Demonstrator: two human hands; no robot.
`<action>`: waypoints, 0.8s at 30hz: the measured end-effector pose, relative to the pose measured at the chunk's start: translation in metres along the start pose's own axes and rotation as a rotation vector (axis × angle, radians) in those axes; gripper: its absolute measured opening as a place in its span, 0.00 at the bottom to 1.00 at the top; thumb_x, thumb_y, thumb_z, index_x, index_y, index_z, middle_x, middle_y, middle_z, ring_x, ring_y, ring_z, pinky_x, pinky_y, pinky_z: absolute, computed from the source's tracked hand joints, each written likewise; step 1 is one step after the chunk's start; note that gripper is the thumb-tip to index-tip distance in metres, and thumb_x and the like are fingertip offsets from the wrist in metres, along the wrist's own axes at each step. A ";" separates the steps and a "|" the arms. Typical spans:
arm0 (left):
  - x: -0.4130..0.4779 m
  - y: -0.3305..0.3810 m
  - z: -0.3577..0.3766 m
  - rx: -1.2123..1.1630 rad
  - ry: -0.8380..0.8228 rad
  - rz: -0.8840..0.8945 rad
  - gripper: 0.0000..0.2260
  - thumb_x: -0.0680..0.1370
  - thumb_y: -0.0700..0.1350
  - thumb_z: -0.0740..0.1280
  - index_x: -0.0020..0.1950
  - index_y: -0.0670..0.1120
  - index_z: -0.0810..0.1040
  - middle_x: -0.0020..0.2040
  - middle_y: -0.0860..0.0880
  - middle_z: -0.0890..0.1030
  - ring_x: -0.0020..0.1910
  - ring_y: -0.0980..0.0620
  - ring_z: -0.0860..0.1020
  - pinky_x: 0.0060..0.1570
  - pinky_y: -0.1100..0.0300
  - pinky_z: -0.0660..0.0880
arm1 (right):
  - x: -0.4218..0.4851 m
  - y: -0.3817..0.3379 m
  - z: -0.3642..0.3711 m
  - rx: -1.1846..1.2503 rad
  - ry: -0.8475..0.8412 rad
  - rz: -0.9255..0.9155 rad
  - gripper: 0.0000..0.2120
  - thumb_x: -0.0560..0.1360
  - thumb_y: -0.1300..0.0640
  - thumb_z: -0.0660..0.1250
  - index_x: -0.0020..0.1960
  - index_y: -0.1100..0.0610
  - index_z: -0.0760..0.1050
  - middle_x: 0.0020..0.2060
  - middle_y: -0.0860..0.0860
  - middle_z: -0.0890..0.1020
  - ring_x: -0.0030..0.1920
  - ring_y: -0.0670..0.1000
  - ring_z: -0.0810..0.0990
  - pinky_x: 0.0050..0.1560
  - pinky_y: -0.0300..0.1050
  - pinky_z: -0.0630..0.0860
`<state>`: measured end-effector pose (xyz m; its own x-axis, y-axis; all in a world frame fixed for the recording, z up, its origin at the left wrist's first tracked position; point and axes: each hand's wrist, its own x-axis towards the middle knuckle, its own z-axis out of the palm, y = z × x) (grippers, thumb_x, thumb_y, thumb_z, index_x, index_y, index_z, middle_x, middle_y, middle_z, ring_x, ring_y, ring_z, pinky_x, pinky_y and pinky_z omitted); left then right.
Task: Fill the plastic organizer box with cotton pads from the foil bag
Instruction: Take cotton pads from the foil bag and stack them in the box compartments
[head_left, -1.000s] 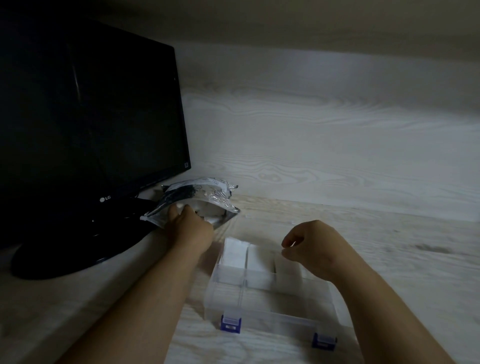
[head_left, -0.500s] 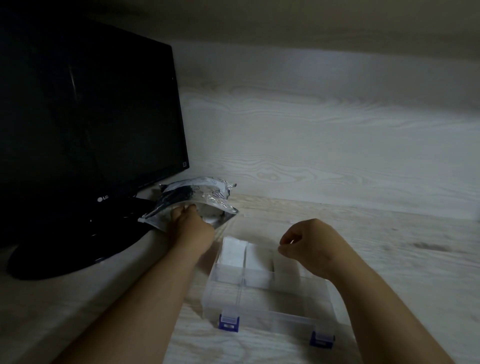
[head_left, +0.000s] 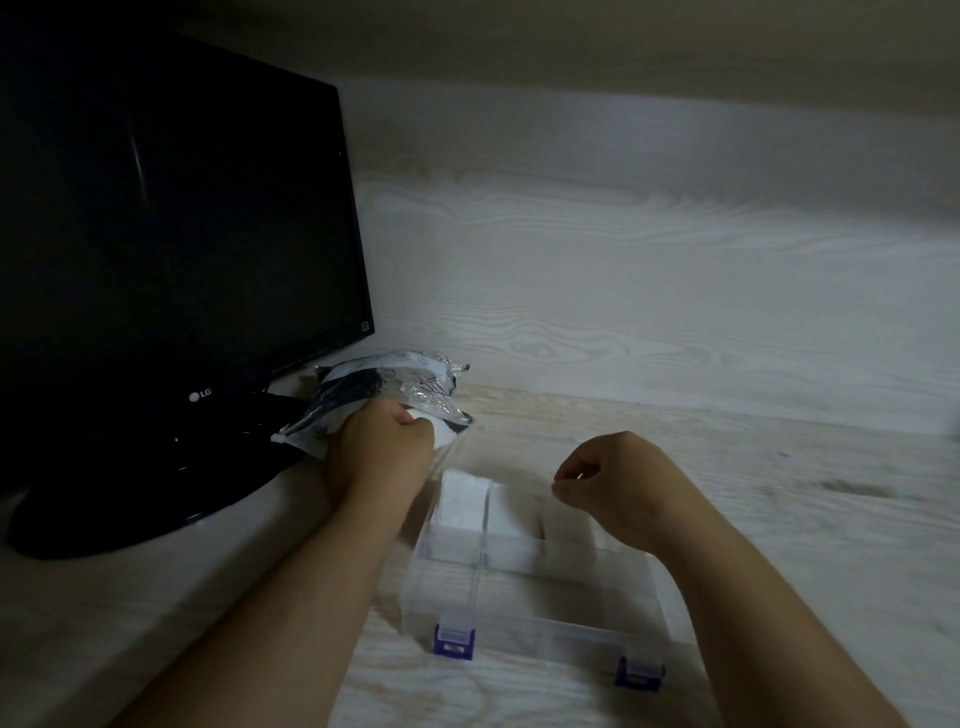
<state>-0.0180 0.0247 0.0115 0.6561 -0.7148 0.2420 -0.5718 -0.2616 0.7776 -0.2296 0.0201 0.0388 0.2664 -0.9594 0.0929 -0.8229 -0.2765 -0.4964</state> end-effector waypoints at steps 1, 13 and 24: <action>-0.001 0.001 0.000 -0.038 0.001 0.002 0.03 0.71 0.44 0.62 0.39 0.48 0.74 0.45 0.46 0.81 0.47 0.41 0.78 0.42 0.56 0.72 | 0.000 0.000 0.000 0.004 0.001 -0.001 0.04 0.75 0.52 0.68 0.46 0.49 0.82 0.39 0.43 0.80 0.36 0.42 0.77 0.35 0.35 0.71; -0.021 0.024 0.003 -0.688 -0.218 0.080 0.13 0.71 0.28 0.64 0.42 0.46 0.72 0.40 0.42 0.79 0.35 0.48 0.79 0.28 0.62 0.74 | -0.004 -0.006 -0.005 0.497 0.066 0.060 0.02 0.73 0.60 0.71 0.45 0.58 0.81 0.38 0.54 0.85 0.37 0.50 0.83 0.42 0.46 0.82; -0.038 0.029 0.004 -0.643 -0.582 0.164 0.10 0.73 0.29 0.67 0.41 0.42 0.71 0.32 0.40 0.80 0.30 0.47 0.80 0.35 0.54 0.77 | -0.003 -0.010 -0.008 0.961 0.151 0.096 0.08 0.73 0.68 0.71 0.43 0.61 0.72 0.37 0.59 0.80 0.37 0.55 0.81 0.45 0.51 0.84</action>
<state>-0.0615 0.0418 0.0221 0.1348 -0.9742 0.1811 -0.1333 0.1633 0.9775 -0.2256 0.0254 0.0502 0.0971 -0.9911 0.0916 -0.0597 -0.0976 -0.9934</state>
